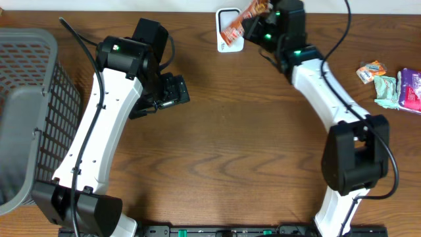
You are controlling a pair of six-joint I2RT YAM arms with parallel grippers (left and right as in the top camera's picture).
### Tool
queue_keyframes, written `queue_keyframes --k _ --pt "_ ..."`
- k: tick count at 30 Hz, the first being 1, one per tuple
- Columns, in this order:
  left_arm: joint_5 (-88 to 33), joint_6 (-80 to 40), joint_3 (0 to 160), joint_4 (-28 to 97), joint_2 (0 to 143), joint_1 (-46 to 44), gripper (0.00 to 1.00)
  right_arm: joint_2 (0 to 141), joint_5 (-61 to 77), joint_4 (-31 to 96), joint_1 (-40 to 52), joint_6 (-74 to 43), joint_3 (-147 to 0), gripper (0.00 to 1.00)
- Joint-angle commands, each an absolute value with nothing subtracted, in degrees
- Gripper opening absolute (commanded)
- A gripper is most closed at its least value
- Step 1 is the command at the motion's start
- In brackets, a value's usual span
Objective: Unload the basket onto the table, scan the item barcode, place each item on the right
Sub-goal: 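Raise the orange bar up to the scanner face with the right gripper, then carry the orange bar right and drop it onto the other packs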
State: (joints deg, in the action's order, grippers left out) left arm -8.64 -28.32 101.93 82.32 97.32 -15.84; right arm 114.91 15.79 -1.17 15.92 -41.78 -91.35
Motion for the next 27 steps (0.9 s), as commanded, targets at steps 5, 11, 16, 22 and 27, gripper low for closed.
queue_keyframes --k 5,11,16,22,27 --pt "-8.29 -28.18 102.13 82.63 97.62 -15.66 0.98 128.95 5.43 1.26 19.90 -50.37 -107.98 0.01" --pt "-8.27 -28.18 102.13 82.65 97.62 -15.66 0.98 141.16 3.33 18.96 19.64 -47.66 -131.76 0.01" --pt "-8.27 -28.18 102.13 82.65 97.62 -15.66 0.98 142.67 0.34 28.16 18.63 -42.68 -137.60 0.01" --pt "-8.27 -28.18 102.13 82.65 97.62 -15.66 0.98 137.71 -7.68 43.55 13.72 -32.95 -141.97 0.01" --pt "-8.27 -28.18 102.13 82.63 97.62 -15.66 0.98 133.38 -10.85 56.75 3.97 -29.71 -142.76 0.01"
